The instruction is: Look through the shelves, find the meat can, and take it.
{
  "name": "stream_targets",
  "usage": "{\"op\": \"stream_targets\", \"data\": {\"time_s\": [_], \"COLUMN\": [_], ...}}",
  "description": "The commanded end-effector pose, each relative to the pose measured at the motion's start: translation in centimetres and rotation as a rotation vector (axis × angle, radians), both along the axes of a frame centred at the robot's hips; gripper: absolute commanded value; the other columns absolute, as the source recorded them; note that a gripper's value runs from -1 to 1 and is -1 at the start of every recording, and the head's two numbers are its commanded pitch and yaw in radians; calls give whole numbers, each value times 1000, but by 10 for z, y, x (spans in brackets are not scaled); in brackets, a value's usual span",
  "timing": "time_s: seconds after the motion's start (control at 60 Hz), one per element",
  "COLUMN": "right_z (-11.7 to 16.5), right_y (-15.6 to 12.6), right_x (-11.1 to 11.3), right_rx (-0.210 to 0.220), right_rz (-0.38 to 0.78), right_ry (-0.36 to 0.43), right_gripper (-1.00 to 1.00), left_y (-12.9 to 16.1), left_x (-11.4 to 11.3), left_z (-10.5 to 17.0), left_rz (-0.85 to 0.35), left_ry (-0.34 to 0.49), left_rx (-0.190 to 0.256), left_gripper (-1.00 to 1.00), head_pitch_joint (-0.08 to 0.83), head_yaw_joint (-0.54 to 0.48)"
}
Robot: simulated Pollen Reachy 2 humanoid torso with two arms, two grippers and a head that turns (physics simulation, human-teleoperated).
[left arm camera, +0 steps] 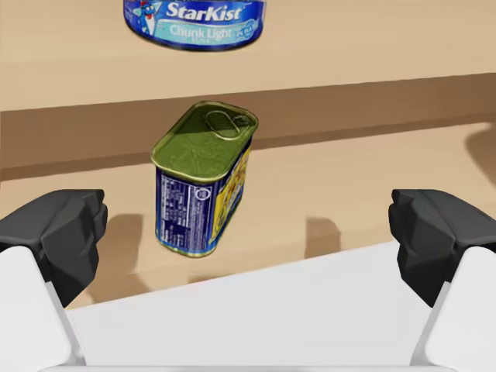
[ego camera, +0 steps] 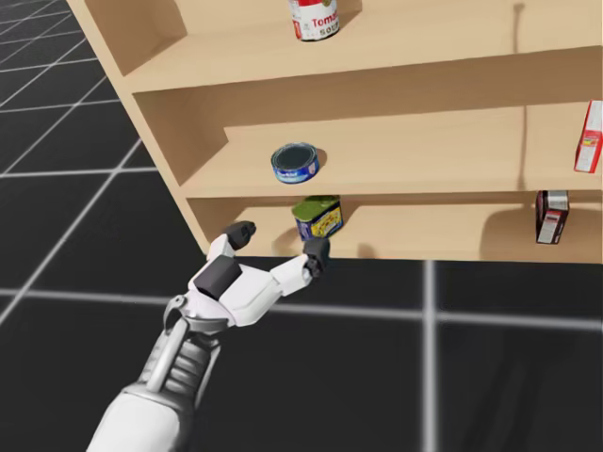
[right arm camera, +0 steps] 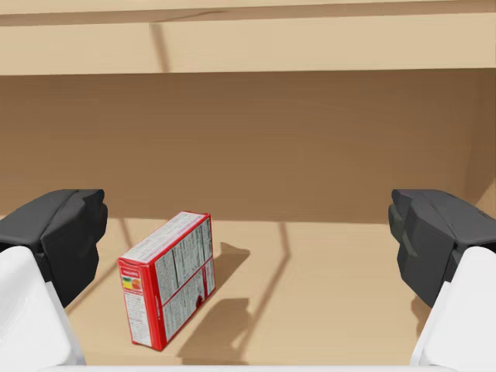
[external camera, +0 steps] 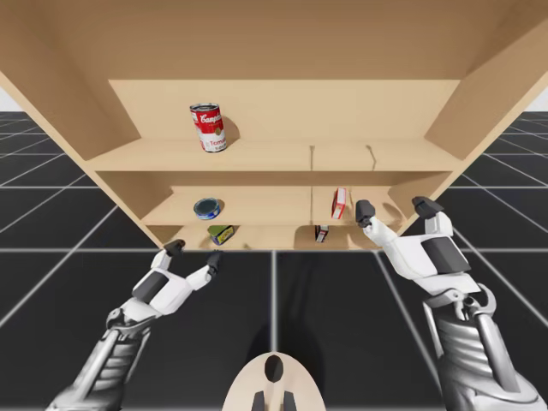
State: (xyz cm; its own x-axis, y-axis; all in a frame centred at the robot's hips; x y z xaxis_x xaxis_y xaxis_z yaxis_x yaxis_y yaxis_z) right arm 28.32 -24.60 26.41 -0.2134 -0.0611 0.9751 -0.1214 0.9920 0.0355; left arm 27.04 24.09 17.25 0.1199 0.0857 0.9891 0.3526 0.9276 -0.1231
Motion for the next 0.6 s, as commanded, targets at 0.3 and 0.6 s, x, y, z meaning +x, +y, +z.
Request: {"op": "stream_targets", "data": {"time_s": [0.3,0.6], "right_z": [-2,-2], "right_y": [0,-1], "right_x": [2,2], "right_rx": [4,4], "right_rz": [-1,1], "right_ry": [3,3], "right_gripper": [-1000,-1000], "left_y": [-26,-42], "left_x": [69,89], "left_z": [-20,-28], "left_rz": [45,42], "left_ry": [84,117], "left_rx": [5,-1], "left_gripper": [-1000,-1000], "head_pitch_joint": [629,630], "head_yaw_joint": [276,274]}}
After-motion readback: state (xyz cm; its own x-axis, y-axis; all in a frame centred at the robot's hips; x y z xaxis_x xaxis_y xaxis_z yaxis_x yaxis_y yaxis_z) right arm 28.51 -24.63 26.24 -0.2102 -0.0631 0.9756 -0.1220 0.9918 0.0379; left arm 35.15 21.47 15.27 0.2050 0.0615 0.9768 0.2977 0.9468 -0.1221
